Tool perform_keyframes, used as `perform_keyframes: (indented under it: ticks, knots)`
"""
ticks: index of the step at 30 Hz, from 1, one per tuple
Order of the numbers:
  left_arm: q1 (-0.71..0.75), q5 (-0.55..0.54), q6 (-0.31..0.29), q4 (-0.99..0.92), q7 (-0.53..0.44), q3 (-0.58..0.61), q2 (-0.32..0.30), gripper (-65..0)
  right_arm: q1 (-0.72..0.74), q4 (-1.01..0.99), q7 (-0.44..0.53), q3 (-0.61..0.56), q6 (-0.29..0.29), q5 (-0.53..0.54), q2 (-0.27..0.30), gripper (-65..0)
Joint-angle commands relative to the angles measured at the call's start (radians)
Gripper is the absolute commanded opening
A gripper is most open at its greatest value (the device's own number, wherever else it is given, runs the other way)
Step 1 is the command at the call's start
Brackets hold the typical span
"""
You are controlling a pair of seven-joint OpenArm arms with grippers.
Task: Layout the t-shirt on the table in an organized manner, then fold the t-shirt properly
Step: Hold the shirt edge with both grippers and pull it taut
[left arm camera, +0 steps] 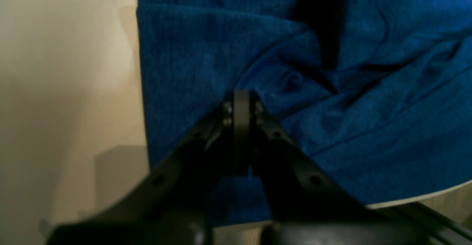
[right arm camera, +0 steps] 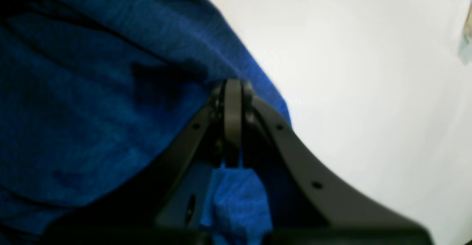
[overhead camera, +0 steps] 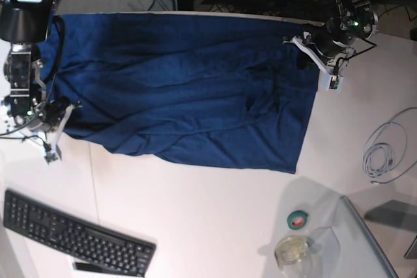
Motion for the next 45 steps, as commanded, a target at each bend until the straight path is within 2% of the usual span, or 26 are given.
perform_keyframes:
  ticks: [1,15,19,26,28,31,33,34,38,41,43,45]
  knots:
    - [-0.004,-0.009,-0.004,0.014,-0.017,-0.003,-0.009,-65.0,0.032,0.014,0.021,0.005,0.004,-0.008,0.014,-65.0]
    - [-0.004,-0.003,-0.004,0.002,-0.019,-0.005,-0.009,-65.0,0.146,-0.122,0.027,0.005,-0.004,-0.010,0.042,-65.0]
    - [-0.024,-0.008,-0.004,-0.038,-0.019,-0.048,-0.014,-65.0,0.146,-0.149,0.027,0.005,-0.072,-0.006,0.051,-65.0]
    - [-0.032,-0.008,-0.005,-0.032,-0.019,-0.092,-0.017,-65.0,0.161,-0.244,0.110,0.005,-0.081,-0.005,0.052,-64.1]
    - [-0.032,-0.009,-0.005,-0.013,-0.017,-0.092,-0.017,-65.0,0.161,-0.239,0.109,0.005,-0.081,-0.005,0.048,-60.9]
    - [-0.032,-0.009,-0.005,0.030,-0.014,-0.091,-0.012,-65.0,0.163,-0.236,0.109,0.005,-0.081,-0.005,0.046,-49.4]
    - [-0.029,-0.009,-0.005,0.065,-0.013,-0.091,-0.009,-65.0,0.161,-0.199,0.101,0.006,-0.081,-0.005,0.049,-42.5]
    - [-0.026,-0.009,-0.005,0.077,-0.013,-0.091,-0.009,-65.0,0.154,-0.161,0.079,0.006,-0.081,-0.006,0.052,-41.1]
    - [-0.023,-0.011,-0.005,0.091,-0.013,-0.092,-0.009,-65.0,0.068,0.057,-0.008,0.118,-0.082,-0.008,0.045,-41.0]
    - [-0.027,-0.011,-0.005,0.077,-0.013,-0.088,-0.005,-65.0,-0.023,0.207,-0.049,0.220,-0.078,-0.010,0.002,-41.0]
    - [-0.030,-0.023,-0.005,0.067,-0.014,-0.091,0.009,-65.0,-0.095,0.273,-0.060,0.239,-0.076,-0.010,-0.018,-41.4]
    - [-0.032,-0.069,-0.005,0.050,-0.014,-0.088,0.008,-65.0,-0.173,0.330,-0.054,0.241,-0.076,-0.010,-0.037,-46.7]
